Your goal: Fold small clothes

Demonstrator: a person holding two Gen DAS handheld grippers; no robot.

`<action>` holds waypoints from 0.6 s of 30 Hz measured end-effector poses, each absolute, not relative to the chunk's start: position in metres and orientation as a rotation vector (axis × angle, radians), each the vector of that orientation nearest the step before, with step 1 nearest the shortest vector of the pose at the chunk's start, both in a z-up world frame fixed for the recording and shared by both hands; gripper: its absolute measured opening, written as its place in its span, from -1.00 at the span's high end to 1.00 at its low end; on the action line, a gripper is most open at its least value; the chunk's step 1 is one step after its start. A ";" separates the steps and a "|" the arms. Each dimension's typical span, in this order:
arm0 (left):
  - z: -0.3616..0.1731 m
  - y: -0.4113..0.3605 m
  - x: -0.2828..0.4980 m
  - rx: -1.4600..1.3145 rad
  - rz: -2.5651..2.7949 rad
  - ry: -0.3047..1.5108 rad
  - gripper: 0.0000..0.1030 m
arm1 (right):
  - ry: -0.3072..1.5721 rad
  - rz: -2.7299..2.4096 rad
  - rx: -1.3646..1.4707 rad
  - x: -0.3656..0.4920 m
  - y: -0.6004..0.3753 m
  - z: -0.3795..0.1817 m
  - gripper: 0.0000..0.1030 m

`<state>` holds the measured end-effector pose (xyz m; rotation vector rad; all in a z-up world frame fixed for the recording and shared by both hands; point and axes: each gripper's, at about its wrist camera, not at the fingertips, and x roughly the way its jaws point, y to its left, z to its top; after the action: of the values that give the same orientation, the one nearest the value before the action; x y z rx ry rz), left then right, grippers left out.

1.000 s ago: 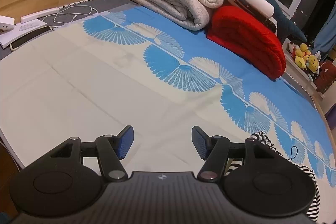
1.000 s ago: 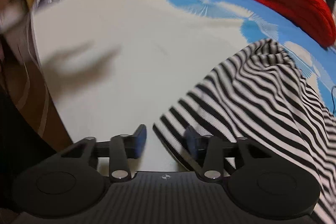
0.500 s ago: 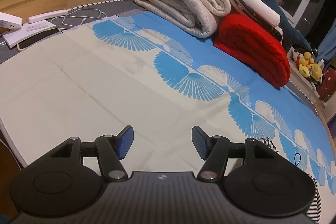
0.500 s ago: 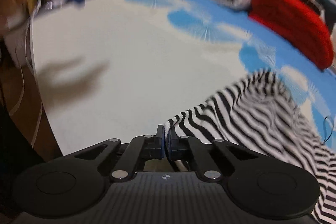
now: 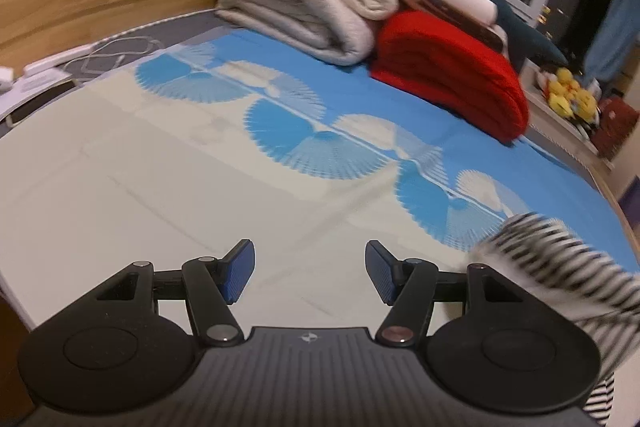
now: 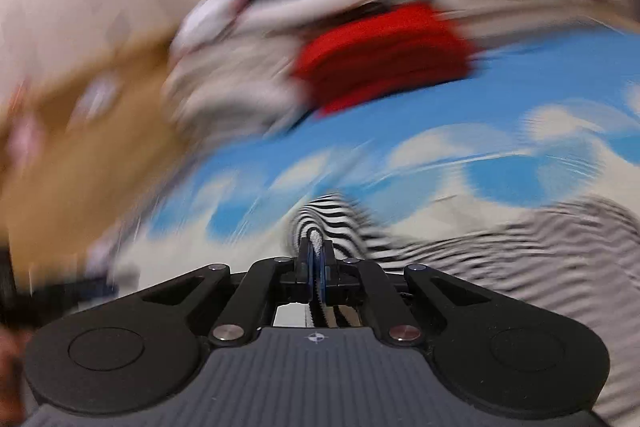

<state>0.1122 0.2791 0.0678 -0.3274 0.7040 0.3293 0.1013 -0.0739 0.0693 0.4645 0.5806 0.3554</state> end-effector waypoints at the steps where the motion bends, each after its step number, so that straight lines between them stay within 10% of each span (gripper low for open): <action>1: 0.068 0.271 0.115 -0.313 0.318 0.706 -0.30 | 0.565 0.286 0.523 0.096 -0.105 0.068 0.96; 11: 0.060 0.190 0.149 -0.137 0.185 0.734 -0.30 | 0.838 -0.386 0.804 0.044 -0.320 -0.031 0.86; 18: 0.050 0.123 0.163 0.053 0.031 0.724 -0.30 | 0.703 -0.155 0.738 0.063 -0.359 0.015 0.76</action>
<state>0.1627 0.1226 0.0500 0.0529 0.7243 0.0313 0.0634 -0.3592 0.0151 0.7380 0.7032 -0.1552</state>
